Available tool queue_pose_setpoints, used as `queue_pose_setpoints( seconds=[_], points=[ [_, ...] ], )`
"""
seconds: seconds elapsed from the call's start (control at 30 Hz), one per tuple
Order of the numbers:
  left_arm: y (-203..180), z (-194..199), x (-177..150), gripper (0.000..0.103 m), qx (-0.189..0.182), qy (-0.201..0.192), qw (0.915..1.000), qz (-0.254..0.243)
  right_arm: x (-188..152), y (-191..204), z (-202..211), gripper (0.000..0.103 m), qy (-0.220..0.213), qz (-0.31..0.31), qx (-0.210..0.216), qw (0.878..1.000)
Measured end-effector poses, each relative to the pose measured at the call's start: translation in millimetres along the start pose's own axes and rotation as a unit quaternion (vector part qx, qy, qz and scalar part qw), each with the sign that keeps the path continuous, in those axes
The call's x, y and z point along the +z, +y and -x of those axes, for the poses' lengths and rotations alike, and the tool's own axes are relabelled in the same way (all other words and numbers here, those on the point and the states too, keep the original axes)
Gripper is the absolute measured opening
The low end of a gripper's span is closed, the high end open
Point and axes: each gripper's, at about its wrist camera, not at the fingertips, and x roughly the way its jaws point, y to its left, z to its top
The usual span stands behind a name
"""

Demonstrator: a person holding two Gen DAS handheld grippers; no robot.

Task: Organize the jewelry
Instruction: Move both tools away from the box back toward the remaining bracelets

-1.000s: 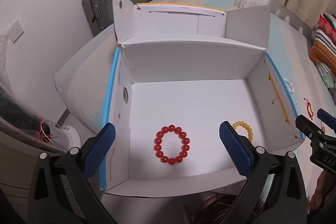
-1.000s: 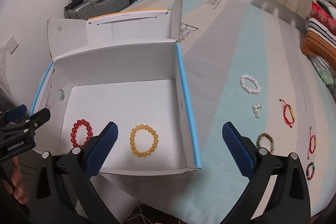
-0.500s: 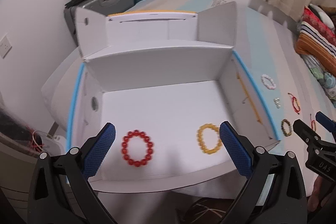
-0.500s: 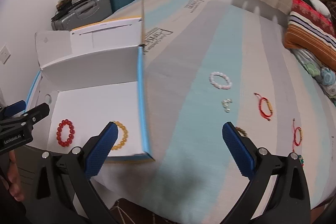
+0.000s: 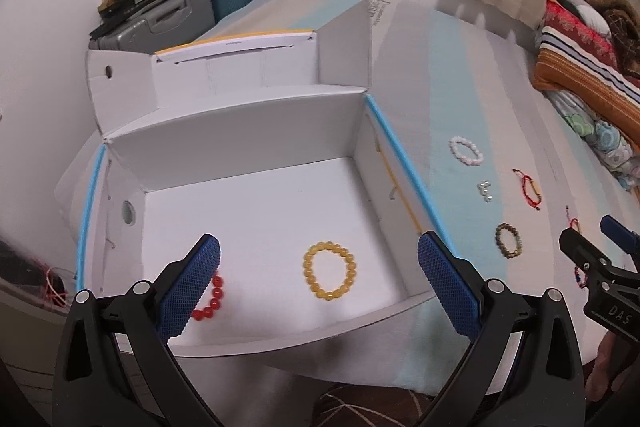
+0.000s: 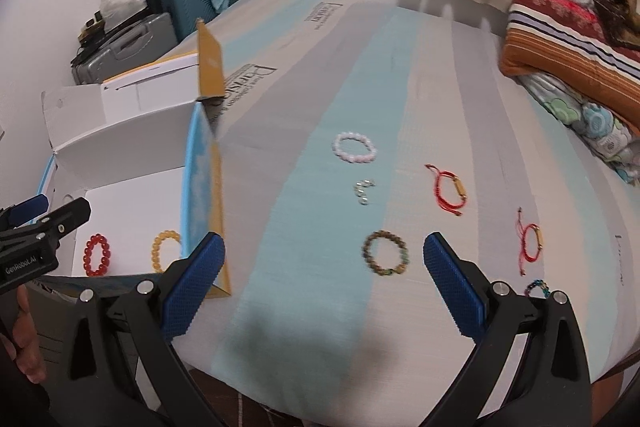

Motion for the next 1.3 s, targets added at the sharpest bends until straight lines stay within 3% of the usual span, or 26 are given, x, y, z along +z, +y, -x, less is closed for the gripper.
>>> queue_pose_setpoints(
  seconds=[0.63,1.3],
  points=[
    [-103.0,-8.4,-10.5,0.097,-0.072,-0.017,0.9950,-0.067,-37.6,-112.2,3.2,0.096,0.012,-0.056,-0.058,0.997],
    [-194.2,-36.2,-26.2,0.097,-0.130,-0.018,0.9829,-0.128,-72.7,-200.8,-17.0,0.096,0.036,-0.101,-0.085,0.991]
  ],
)
